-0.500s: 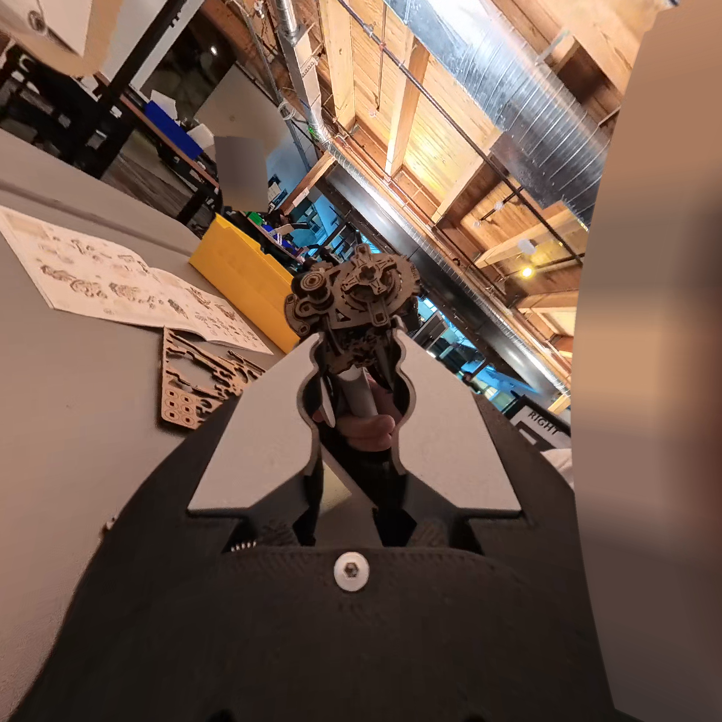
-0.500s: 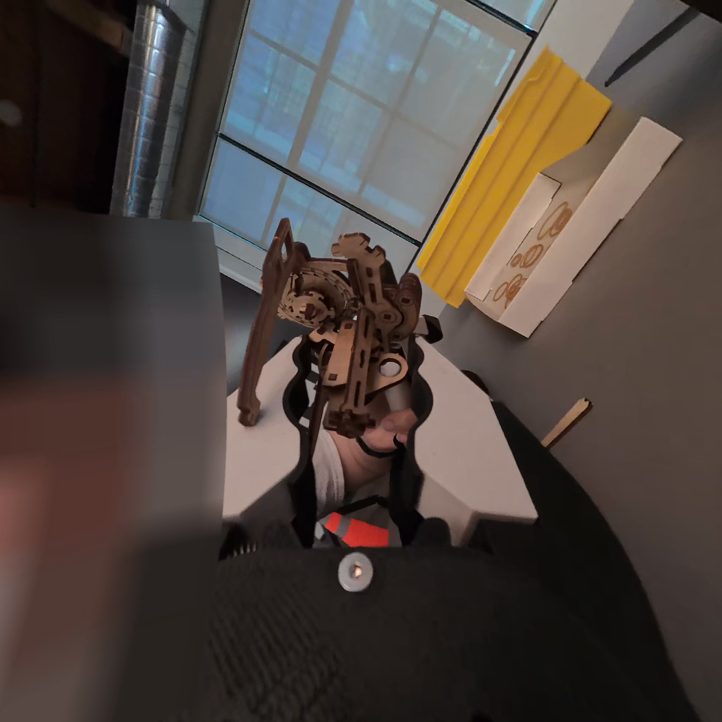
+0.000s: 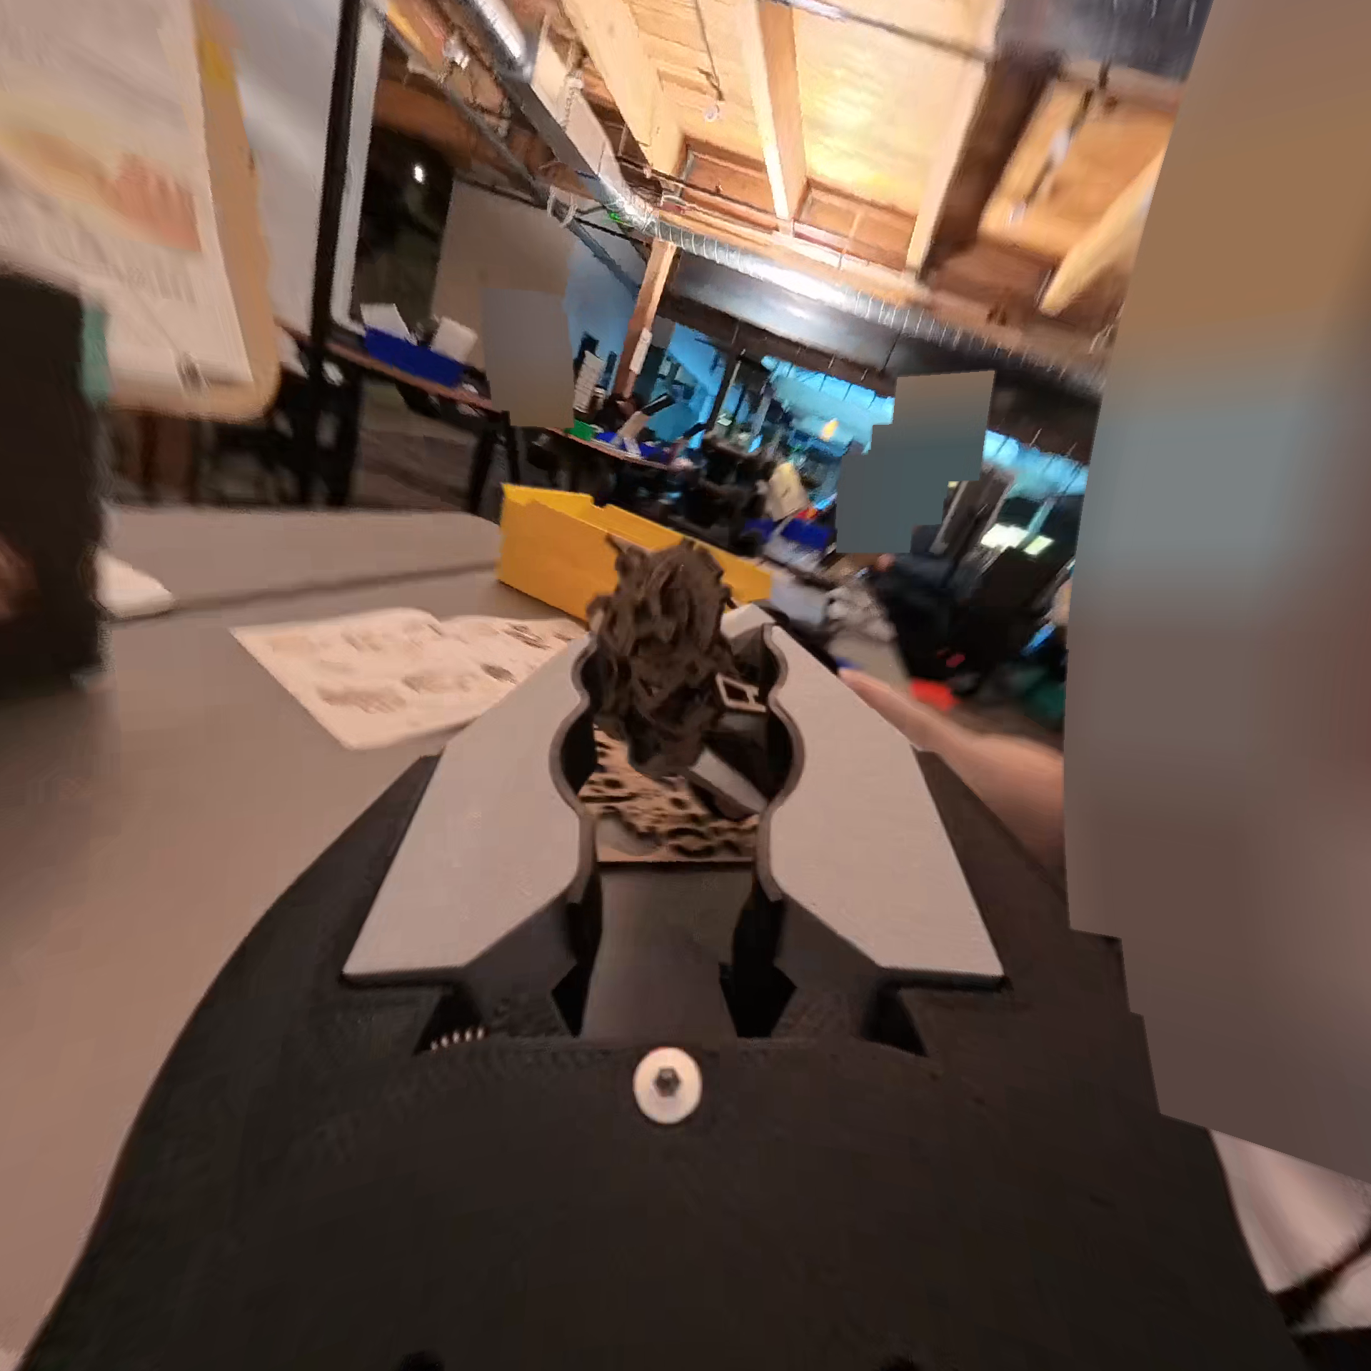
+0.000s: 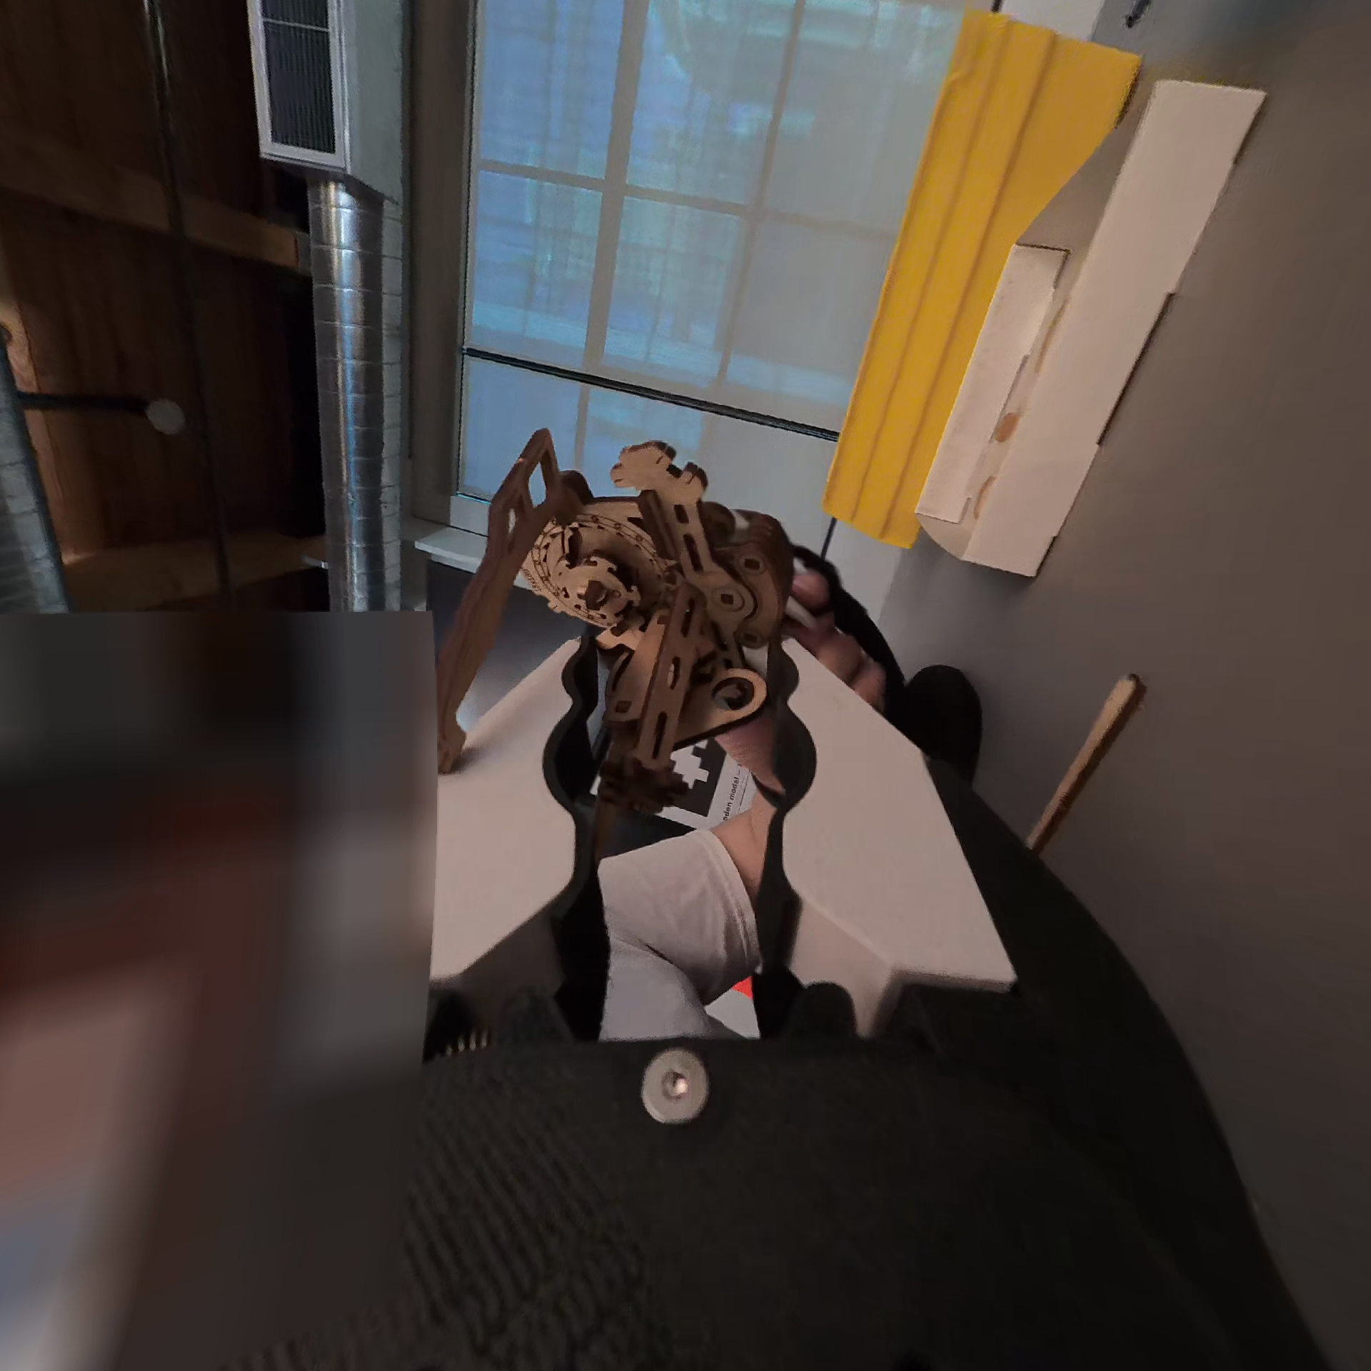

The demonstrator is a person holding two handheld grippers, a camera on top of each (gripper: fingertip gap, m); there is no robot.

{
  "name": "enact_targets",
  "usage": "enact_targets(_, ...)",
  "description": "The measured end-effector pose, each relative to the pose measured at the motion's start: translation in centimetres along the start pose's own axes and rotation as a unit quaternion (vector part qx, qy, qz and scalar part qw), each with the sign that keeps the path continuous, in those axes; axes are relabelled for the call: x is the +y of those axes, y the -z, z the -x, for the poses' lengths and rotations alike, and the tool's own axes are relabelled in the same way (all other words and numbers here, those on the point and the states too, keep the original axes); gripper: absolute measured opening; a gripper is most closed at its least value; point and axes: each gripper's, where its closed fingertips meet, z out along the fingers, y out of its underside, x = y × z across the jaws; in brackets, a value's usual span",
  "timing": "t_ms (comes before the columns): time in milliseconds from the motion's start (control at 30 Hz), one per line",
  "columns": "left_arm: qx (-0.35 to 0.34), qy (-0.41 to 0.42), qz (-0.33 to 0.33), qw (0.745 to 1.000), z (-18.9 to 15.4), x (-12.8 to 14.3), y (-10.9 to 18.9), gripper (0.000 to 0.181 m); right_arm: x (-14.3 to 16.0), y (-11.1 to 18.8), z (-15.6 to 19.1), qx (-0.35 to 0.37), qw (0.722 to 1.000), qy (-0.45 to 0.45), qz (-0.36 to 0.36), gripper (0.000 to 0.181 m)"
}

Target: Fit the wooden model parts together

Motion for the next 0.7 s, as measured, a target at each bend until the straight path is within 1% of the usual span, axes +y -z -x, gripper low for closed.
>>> enact_targets(67, -0.027, -0.114, 0.017, 0.993, 0.2, -0.3, 0.3, 0.041, 0.7, 0.0, -0.9, 0.024, 0.999, -0.005, 0.027, 0.044)
enact_targets(100, -0.038, -0.133, 0.025, 0.99, 0.3, -0.3, 0.3, 0.045, 1.0, -0.1, -1.5, 0.043, 0.998, 0.007, 0.039, 0.044)
enact_targets(133, -0.04, -0.121, 0.037, 0.991, 0.2, 0.0, 0.1, 0.042, 1.2, -0.1, -2.2, 0.069, 0.996, 0.029, 0.047, 0.044)
enact_targets(200, -0.034, -0.067, 0.072, 0.995, 0.0, 1.0, -0.3, 0.039, 1.5, -0.1, -3.0, 0.104, 0.991, 0.065, 0.059, 0.044)
enact_targets(233, -0.035, -0.058, 0.086, 0.994, 0.0, 1.6, -0.5, 0.035, 1.6, -0.2, -3.1, 0.11, 0.989, 0.074, 0.063, 0.044)
enact_targets(300, -0.06, -0.067, 0.105, 0.99, 0.8, 2.4, -0.5, 0.027, 2.0, -0.3, -3.6, 0.123, 0.987, 0.077, 0.073, 0.044)
enact_targets(333, -0.066, -0.066, 0.109, 0.99, 1.1, 2.7, -0.4, 0.018, 1.9, -0.2, -4.0, 0.132, 0.985, 0.083, 0.073, 0.045)
enact_targets(400, -0.082, -0.046, 0.119, 0.988, 1.8, 3.1, -0.3, 0.016, 1.8, -0.2, -4.6, 0.142, 0.982, 0.095, 0.077, 0.049)
enact_targets(500, -0.109, -0.011, 0.113, 0.988, 3.4, 3.3, 0.3, 0.016, 1.9, 0.0, -5.0, 0.156, 0.973, 0.133, 0.103, 0.054)
enact_targets(567, -0.122, 0.029, 0.101, 0.987, 4.4, 2.9, 0.9, 0.015, 1.7, 0.3, -4.7, 0.164, 0.966, 0.167, 0.111, 0.054)
enact_targets(633, -0.133, 0.068, 0.085, 0.985, 5.5, 2.5, 1.6, 0.015, 0.9, 0.6, -4.0, 0.17, 0.953, 0.224, 0.112, 0.053)
enact_targets(700, -0.139, 0.101, 0.074, 0.982, 6.4, 2.2, 2.2, 0.015, 0.1, 0.7, -2.5, 0.155, 0.935, 0.3, 0.105, 0.053)
